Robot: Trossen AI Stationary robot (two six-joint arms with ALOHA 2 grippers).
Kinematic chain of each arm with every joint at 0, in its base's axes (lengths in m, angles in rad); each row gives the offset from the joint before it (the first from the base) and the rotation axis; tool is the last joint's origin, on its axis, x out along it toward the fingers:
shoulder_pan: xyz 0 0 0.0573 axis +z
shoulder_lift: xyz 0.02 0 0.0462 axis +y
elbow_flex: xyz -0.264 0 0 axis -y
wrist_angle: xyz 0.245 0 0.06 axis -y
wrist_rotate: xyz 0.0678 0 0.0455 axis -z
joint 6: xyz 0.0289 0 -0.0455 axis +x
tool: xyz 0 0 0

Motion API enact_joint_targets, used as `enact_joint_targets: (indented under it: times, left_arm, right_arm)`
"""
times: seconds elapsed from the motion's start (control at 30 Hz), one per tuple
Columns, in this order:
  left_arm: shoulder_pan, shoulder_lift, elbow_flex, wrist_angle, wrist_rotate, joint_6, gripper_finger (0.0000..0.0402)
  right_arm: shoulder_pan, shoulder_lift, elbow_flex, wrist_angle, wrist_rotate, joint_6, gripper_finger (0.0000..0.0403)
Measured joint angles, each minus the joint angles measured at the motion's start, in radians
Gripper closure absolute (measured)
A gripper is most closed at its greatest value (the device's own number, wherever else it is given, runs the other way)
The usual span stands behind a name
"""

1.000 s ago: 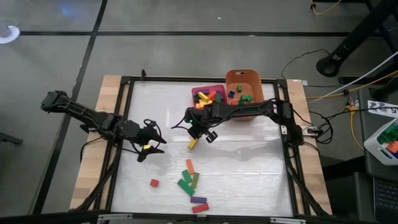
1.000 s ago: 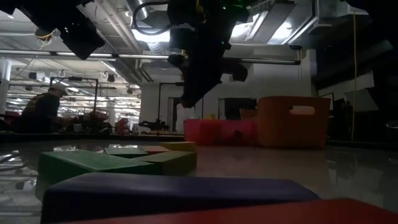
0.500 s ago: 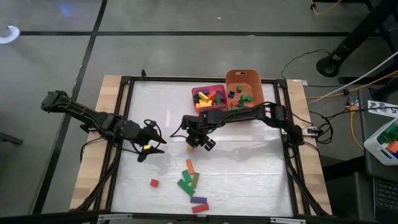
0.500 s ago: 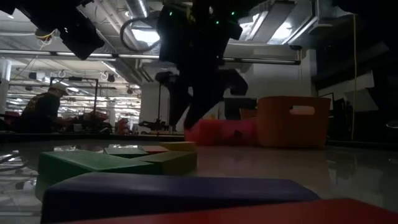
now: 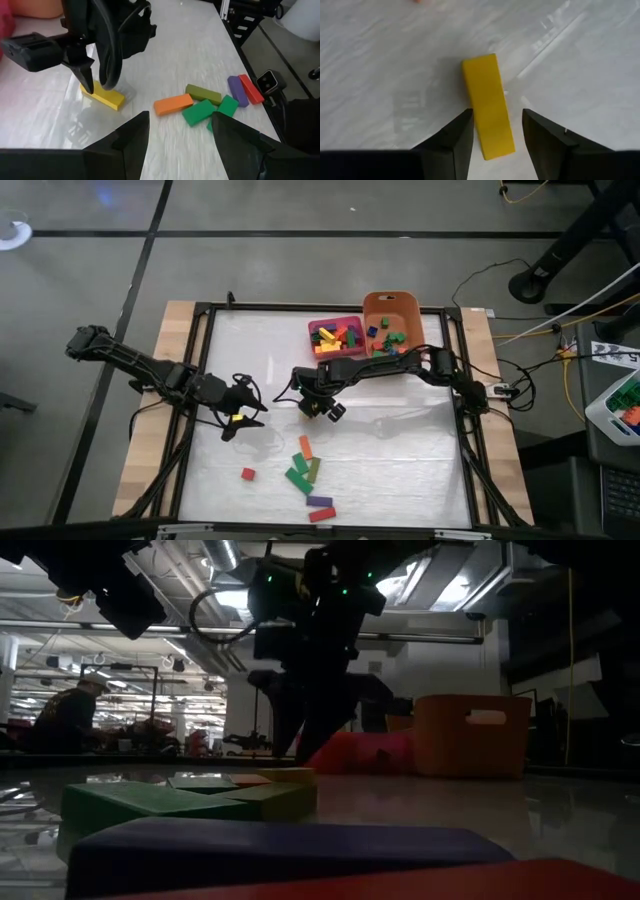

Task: Sort blocks by size
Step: Put the large yellow block into the pink bin

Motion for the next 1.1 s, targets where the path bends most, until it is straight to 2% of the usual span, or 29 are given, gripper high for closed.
enact_joint_targets:
  times: [0.47, 0.7, 0.8, 0.93, 1.1]
  left_arm:
    - [0.000, -0.001, 0.000, -0.005, 0.000, 0.000, 0.0201]
    - [0.000, -0.001, 0.000, -0.004, 0.000, 0.018, 0.0201]
    - [0.000, -0.001, 0.000, -0.004, 0.000, 0.018, 0.0201]
    - [0.000, -0.001, 0.000, -0.004, 0.000, 0.018, 0.0202]
    - [0.000, -0.001, 0.000, -0.003, 0.000, 0.015, 0.0202]
  right_arm:
    - [0.000, 0.041, 0.001, -0.010, 0.008, 0.006, 0.0241]
    - [0.000, 0.041, 0.001, -0.021, 0.009, 0.008, 0.0306]
    - [0.000, 0.043, 0.021, -0.051, 0.015, 0.008, 0.0308]
    - [0.000, 0.046, 0.098, -0.150, 0.115, -0.006, 0.0305]
    - [-0.014, 0.045, 0.233, -0.317, 0.311, -0.057, 0.0284]
